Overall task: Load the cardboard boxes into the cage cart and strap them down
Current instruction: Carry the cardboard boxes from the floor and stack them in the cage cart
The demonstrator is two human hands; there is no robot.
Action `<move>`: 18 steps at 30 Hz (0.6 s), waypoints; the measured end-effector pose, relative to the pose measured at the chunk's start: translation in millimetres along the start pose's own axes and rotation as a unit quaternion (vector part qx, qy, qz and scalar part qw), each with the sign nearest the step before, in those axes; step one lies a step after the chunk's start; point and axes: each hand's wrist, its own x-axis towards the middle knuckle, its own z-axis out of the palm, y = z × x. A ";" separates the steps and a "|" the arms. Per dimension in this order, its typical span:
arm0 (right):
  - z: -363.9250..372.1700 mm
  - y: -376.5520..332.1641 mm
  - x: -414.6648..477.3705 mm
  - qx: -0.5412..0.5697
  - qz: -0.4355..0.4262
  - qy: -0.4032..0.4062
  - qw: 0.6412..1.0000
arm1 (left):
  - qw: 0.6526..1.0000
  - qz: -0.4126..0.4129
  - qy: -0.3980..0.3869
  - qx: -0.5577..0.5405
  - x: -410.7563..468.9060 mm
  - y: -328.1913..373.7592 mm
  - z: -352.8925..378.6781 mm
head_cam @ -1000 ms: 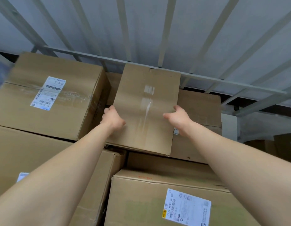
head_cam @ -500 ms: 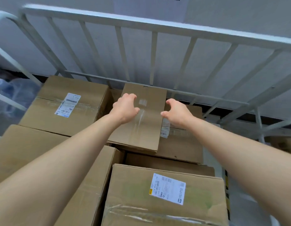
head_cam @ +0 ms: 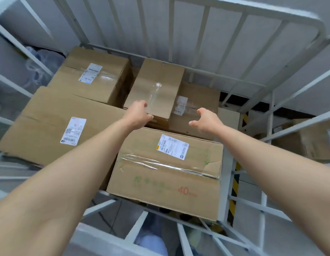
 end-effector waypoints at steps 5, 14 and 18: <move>47.6 56.3 -19.0 0.019 0.079 -0.035 0.996 | 0.990 -0.128 -0.055 -0.035 -37.6 -60.9 58.1; 143.7 148.8 -0.6 0.091 0.208 -0.034 0.973 | 0.954 -0.290 -0.077 -0.001 -35.6 -141.8 116.8; 151.2 138.4 -9.7 0.097 0.270 -0.005 0.958 | 0.950 -0.299 -0.087 -0.022 -15.6 -154.4 127.0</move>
